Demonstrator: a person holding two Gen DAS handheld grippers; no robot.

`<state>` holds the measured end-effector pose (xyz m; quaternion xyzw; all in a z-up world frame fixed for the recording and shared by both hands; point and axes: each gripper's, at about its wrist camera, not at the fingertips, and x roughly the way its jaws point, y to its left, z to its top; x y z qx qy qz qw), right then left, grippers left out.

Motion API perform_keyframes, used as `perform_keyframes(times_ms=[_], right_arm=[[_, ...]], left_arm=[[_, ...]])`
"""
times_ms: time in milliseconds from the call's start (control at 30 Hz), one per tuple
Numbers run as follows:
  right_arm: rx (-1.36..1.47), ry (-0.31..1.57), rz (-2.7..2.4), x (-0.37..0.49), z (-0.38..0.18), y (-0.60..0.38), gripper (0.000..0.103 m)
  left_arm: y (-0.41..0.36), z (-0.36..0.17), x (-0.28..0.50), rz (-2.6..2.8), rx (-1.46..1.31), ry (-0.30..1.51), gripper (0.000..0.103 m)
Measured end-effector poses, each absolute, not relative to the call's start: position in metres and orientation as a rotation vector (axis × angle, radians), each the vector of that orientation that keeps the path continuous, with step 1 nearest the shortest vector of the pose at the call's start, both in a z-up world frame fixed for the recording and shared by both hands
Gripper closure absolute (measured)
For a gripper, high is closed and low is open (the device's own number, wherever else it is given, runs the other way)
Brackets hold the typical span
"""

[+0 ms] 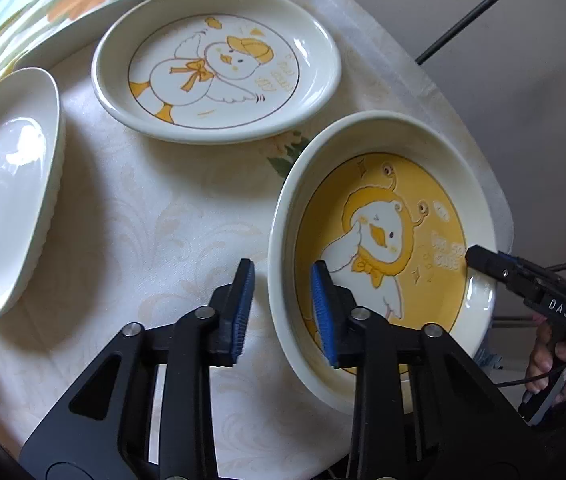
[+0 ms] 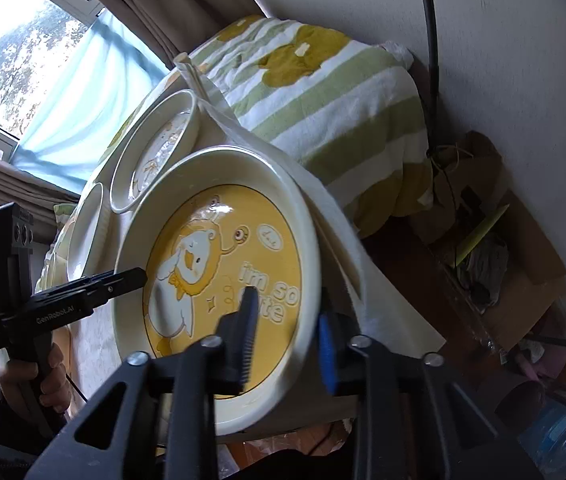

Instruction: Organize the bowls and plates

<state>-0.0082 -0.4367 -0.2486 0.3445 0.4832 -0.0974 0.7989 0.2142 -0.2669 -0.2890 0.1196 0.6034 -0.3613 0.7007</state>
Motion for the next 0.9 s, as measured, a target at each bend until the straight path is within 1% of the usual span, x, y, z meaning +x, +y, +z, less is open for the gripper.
perform_keyframes(times_ms=[67, 133, 633, 900], right_arm=[[0.735, 1.042, -0.212, -0.006, -0.252, -0.440, 0.088], [0.732, 1.045, -0.211, -0.005, -0.253, -0.441, 0.089], [0.674, 1.065, -0.188, -0.003, -0.254, -0.442, 0.089], [0.611, 1.048, -0.138, -0.002, -0.242, -0.437, 0.089]], left_arm=[[-0.267, -0.290, 0.216, -0.810, 0.262, 1.348, 0.085], [-0.269, -0.289, 0.215, -0.811, 0.267, 1.347, 0.085], [-0.284, -0.275, 0.202, -0.805, 0.343, 1.284, 0.085], [-0.268, -0.260, 0.194, -0.775, 0.313, 1.246, 0.085]])
